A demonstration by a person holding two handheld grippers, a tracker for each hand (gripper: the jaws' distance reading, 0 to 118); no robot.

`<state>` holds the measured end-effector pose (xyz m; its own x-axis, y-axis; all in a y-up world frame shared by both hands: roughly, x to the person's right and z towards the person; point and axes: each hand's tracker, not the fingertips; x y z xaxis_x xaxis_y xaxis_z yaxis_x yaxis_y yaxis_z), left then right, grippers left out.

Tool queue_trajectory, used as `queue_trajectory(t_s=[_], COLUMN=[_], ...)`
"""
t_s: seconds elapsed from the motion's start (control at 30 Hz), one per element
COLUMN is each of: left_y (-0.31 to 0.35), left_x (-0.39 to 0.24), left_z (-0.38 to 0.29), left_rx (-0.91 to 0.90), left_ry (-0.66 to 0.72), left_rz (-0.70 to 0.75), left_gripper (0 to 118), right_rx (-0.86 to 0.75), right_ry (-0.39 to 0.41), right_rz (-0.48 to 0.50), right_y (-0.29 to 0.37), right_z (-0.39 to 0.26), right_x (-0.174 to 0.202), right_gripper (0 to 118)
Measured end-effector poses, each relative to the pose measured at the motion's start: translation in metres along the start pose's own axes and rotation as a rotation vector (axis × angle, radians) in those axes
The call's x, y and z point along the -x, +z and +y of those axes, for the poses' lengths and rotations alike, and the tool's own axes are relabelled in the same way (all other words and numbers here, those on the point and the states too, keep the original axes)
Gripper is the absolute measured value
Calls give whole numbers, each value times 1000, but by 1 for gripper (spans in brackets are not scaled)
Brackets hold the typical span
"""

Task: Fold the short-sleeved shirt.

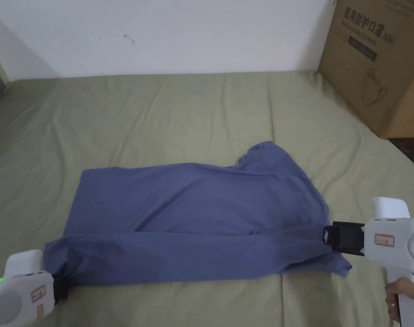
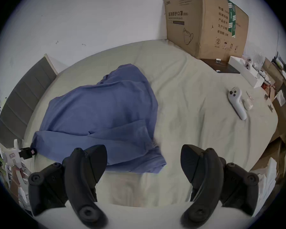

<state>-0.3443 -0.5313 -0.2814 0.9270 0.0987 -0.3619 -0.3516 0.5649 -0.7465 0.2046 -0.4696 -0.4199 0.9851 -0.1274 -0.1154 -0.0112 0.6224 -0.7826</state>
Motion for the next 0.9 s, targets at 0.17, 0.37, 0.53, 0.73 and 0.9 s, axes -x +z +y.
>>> queue_trajectory(t_s=[0.17, 0.37, 0.53, 0.73, 0.9], left_y=[8, 15, 20, 44, 67], left_x=[-2, -2, 1, 3, 6], left_z=[6, 11, 15, 27, 26], left_rx=[1, -5, -6, -44, -71], left_ry=[-35, -87, -102, -139, -183], left_rz=[0, 10, 4, -8, -6], left_gripper=[6, 6, 6, 6, 6], right_rx=[96, 214, 145, 125, 90], right_ry=[-49, -19, 88, 56, 79], right_rz=[-8, -48, -138, -103, -94], right_y=[-25, -95, -76, -41, -10], right_z=[-13, -33, -21, -16, -17], right_x=[-26, -11, 2, -5, -9], right_gripper=[94, 55, 7, 6, 6])
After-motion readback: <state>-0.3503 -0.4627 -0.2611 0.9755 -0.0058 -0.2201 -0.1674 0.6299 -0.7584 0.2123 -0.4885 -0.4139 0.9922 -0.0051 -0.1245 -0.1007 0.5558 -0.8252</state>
